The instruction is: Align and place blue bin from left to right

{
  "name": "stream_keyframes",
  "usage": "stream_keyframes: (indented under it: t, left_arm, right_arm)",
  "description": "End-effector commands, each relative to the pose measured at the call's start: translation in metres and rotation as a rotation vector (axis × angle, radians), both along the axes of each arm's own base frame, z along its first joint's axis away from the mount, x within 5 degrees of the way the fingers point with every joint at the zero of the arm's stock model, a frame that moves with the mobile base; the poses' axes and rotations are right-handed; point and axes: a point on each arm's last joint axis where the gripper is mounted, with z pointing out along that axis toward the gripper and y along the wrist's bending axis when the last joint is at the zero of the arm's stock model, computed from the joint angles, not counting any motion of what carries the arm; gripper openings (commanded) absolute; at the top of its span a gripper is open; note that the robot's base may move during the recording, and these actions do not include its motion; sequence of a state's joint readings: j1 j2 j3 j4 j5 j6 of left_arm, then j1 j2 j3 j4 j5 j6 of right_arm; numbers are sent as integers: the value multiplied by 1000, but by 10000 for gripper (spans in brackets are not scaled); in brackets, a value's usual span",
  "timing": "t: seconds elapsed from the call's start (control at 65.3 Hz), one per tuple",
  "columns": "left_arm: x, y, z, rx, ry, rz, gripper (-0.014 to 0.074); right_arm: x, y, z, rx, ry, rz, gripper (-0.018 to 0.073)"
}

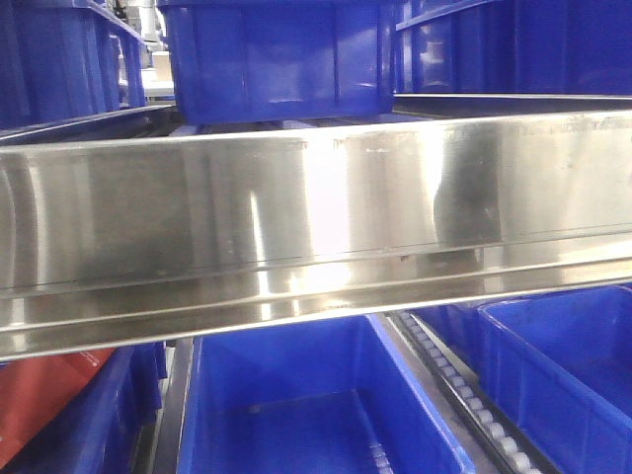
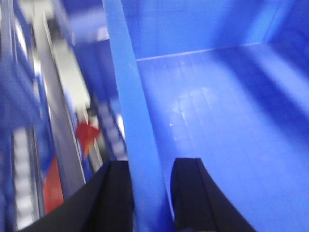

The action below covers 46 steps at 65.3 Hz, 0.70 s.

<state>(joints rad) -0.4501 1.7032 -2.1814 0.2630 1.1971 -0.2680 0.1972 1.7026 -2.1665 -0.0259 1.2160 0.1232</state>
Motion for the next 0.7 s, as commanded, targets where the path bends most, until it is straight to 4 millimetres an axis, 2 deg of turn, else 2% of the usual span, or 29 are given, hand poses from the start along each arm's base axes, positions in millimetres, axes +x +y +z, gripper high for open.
stream_keyframes:
  t: [0.0,0.306,0.429,0.506,0.613,0.689]
  left_arm:
    - [7,-15,0,-83,-32,-46,-13]
    - [47,-29,-49,-87,100,32,-13]
    - [57,-32,-63,-71,136,51,-12]
    - [59,-32,-67,-57,147,57,22]
    - [60,-31,-67,-42,147,66,174]
    - [60,-31,-67,-39,147,68,356]
  right_arm:
    - [18,6,10,26,-184,47,-81]
    - [73,-10,-41,-2,-107,-8,-78]
    - [85,-14,-56,-12,-72,-19,-76]
    - [88,-15,-59,-28,-64,-10,-75]
    - [88,-15,-60,-22,-66,-10,28]
    - [87,-16,-58,-22,-70,-10,205]
